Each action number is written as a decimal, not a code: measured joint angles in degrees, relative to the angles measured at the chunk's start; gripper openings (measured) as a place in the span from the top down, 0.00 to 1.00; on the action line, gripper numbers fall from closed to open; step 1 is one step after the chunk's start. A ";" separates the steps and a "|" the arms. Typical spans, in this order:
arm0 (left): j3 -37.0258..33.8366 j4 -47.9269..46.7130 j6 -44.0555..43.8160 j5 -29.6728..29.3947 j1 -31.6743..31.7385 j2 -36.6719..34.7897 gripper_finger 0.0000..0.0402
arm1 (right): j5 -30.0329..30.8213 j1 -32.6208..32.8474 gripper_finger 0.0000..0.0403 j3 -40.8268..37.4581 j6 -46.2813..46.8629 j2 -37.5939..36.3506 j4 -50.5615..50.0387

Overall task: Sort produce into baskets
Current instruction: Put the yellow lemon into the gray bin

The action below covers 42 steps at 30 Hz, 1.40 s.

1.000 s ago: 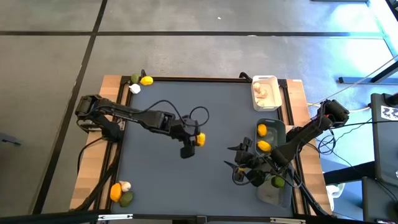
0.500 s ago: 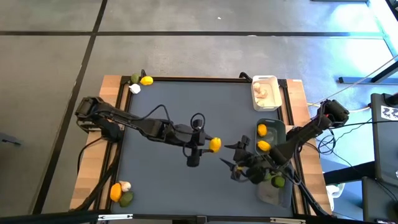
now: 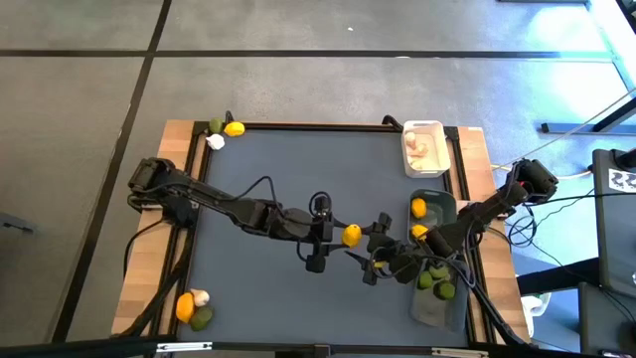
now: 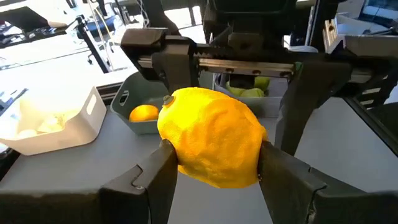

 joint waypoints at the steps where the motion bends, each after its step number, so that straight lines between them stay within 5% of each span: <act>1: 0.00 -0.04 0.00 -0.08 0.00 0.00 0.52 | -0.02 -0.02 0.32 0.00 -0.21 0.00 0.23; 6: 0.00 -0.17 0.00 -0.13 -0.14 -0.04 0.52 | -0.15 -0.79 0.36 0.00 -1.48 0.00 1.29; 16: 0.00 -0.55 -0.28 -0.26 -0.15 -0.11 0.52 | -0.42 -0.76 0.65 -0.02 -3.35 0.00 1.58; 30: 0.00 -1.29 -0.94 0.11 -0.07 -0.65 0.34 | -1.24 -0.76 0.64 0.00 -5.47 -0.20 -0.25; 42: -0.09 -19.84 -14.50 -1.52 -0.38 -2.97 0.34 | -0.55 0.15 0.63 0.04 -3.66 -6.50 -9.55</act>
